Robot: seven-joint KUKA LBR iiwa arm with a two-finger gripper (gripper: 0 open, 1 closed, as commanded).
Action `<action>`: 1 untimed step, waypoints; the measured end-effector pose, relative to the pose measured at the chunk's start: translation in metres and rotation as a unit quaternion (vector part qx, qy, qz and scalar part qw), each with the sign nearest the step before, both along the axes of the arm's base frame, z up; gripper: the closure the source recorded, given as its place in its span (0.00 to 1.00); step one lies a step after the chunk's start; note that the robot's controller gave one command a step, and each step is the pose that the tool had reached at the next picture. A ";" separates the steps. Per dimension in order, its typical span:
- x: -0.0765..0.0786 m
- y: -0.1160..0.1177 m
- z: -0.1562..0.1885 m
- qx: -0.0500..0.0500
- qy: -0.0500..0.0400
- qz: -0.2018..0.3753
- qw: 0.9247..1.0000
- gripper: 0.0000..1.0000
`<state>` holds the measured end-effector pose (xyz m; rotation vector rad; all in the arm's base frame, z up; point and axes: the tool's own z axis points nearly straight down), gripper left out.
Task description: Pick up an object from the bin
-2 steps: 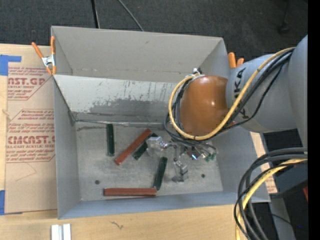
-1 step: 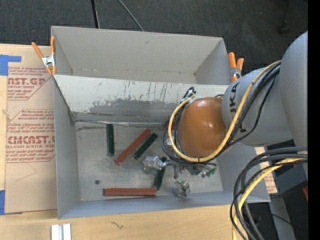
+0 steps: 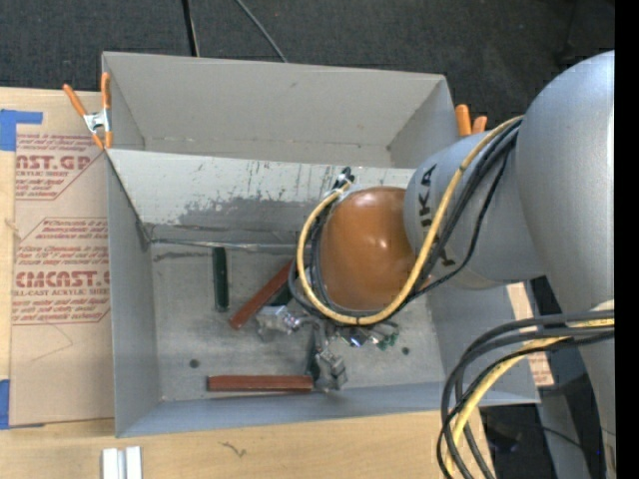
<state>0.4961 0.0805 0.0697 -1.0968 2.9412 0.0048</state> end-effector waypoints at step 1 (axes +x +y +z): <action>0.000 -0.002 0.000 -0.001 0.000 -0.001 1.000 1.00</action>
Offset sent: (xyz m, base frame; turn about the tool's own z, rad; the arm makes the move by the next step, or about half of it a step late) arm 0.0000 0.0000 0.0000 0.0000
